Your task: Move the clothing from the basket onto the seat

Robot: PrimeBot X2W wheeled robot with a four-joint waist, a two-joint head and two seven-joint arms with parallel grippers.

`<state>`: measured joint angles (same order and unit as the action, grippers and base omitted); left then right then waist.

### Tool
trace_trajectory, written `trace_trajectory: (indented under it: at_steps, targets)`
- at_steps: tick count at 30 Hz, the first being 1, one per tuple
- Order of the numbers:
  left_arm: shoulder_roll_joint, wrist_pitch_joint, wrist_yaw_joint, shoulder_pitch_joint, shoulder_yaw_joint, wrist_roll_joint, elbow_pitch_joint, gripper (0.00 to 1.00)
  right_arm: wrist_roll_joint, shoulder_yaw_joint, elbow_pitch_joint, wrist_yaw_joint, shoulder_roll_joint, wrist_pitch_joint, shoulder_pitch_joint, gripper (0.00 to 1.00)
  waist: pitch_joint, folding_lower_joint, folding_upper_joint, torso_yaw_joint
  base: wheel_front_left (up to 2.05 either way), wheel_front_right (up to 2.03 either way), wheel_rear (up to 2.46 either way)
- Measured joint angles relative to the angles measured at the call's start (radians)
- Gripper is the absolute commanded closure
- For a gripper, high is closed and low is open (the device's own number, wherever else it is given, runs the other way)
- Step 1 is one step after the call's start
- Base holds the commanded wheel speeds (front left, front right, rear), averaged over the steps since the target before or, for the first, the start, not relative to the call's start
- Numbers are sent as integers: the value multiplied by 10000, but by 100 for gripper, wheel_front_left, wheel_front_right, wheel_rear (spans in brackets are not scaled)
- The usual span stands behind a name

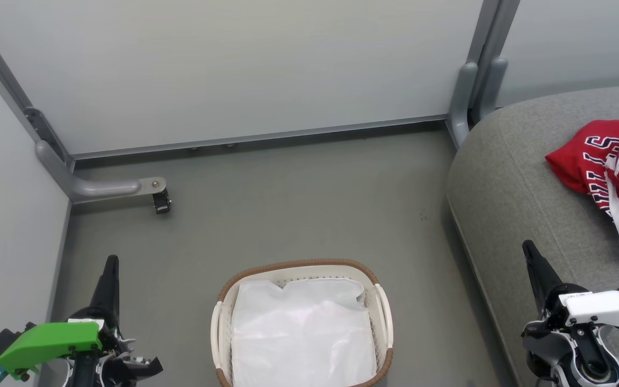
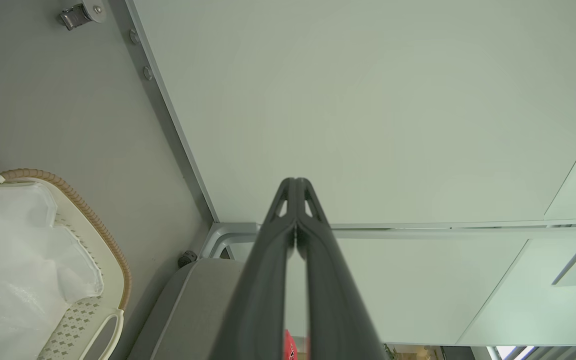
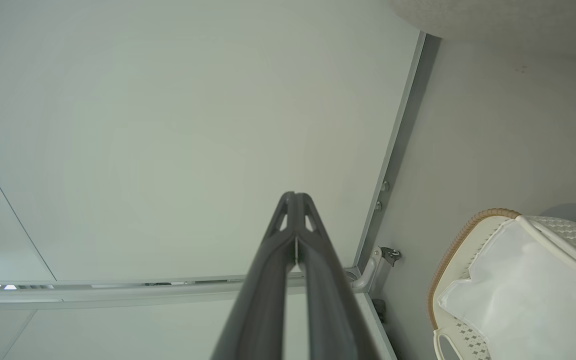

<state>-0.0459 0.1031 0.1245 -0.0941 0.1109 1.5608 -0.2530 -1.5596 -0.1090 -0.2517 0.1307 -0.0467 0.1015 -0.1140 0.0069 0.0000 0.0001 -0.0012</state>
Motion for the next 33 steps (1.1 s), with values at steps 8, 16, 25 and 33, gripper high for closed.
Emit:
trace_trajectory:
  at_steps: [8,16,25,33]
  targets:
    - [-4,111,35,-84,21,500,63,100,-514,-48,54,0,-4,138,5,100,-38,0,0,13,0,0,0]
    - [-6,113,42,-96,23,504,75,100,-512,-52,58,0,-4,138,6,100,-39,0,0,12,0,0,0]
    - [-6,113,42,-96,23,504,75,100,-512,-52,58,0,-4,138,6,100,-39,1,0,12,0,0,0]
    - [-6,113,42,-96,23,504,75,100,-514,-52,58,0,-4,138,6,100,-38,0,0,12,0,0,0]
